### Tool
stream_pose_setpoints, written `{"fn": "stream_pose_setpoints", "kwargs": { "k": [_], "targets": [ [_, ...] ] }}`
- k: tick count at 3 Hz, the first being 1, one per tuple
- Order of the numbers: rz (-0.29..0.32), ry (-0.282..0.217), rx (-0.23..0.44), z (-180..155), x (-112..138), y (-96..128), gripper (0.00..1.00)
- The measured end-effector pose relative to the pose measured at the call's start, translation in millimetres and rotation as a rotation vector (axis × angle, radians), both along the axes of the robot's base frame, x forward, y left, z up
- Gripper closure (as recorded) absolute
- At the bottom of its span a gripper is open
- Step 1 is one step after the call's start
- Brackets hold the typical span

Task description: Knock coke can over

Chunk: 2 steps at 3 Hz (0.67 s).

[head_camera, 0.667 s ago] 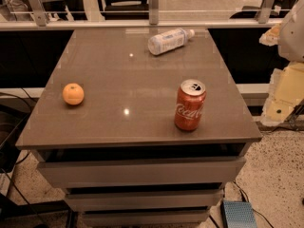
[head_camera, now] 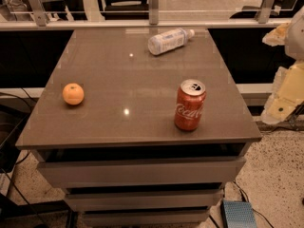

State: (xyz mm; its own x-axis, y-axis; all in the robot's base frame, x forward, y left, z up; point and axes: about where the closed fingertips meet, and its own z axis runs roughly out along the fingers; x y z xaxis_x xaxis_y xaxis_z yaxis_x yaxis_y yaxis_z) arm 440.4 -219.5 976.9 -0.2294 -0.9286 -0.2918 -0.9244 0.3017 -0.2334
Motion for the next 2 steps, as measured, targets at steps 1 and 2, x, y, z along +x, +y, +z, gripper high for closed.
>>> {"fn": "stream_pose_setpoints", "kwargs": {
  "k": [1, 2],
  "targets": [
    [0.006, -0.015, 0.175, -18.1, 5.9, 5.1, 0.00],
    [0.053, -0.040, 0.370, -34.7, 17.0, 25.0, 0.00]
  ]
}}
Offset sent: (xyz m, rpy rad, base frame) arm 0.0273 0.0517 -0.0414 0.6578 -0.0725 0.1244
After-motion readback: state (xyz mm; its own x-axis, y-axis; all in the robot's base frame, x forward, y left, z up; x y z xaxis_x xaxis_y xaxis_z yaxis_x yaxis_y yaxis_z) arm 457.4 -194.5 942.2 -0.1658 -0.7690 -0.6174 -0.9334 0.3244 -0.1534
